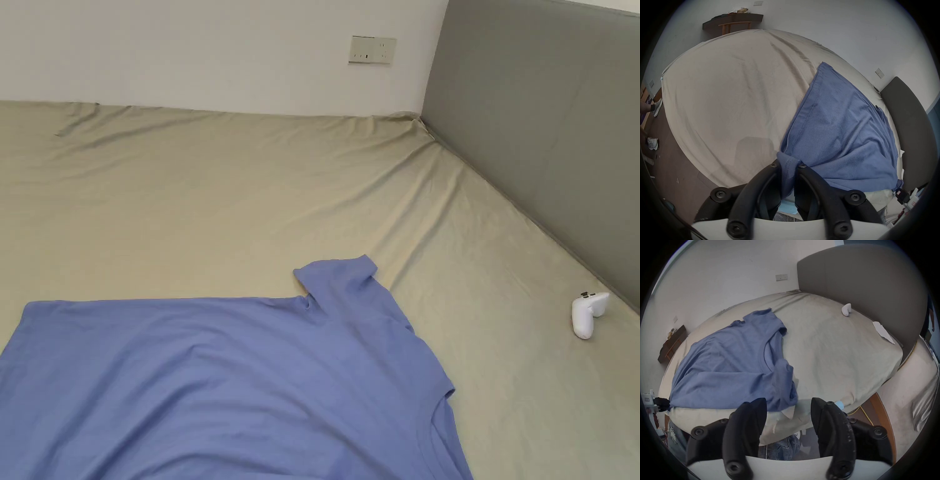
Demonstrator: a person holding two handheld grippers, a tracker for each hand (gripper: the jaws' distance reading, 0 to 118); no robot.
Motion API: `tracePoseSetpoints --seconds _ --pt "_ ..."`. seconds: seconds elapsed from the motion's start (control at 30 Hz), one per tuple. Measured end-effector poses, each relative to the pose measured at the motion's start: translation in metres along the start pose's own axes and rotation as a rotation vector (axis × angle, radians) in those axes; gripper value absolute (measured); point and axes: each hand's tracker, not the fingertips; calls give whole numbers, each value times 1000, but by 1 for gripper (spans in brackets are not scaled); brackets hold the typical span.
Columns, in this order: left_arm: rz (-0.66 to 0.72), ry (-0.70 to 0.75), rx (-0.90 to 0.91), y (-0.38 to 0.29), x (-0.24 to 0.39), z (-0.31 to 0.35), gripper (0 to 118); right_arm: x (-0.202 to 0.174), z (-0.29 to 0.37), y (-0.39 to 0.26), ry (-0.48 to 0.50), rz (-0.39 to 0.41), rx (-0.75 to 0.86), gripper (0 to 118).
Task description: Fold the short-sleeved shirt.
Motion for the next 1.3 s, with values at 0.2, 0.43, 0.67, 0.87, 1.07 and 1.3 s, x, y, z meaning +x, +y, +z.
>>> tracePoseSetpoints --seconds 0.2,0.43,0.67,0.87,1.07,1.3 --pt "22 -10 1 0 2 4 13 -6 -28 4 38 -20 -69 11" --pt "69 -16 -11 12 11 20 13 -8 3 24 59 -100 -17 6" --pt "25 -140 113 97 50 36 13 -17 -2 115 130 -102 89 6" --pt "-78 -85 174 180 95 -16 13 -46 -74 198 116 -17 117 6" --pt "-121 -45 209 223 124 -73 13 -68 -142 236 79 46 86 6" --pt "-97 -29 134 213 125 -122 45 -73 -193 241 55 5 23 75"
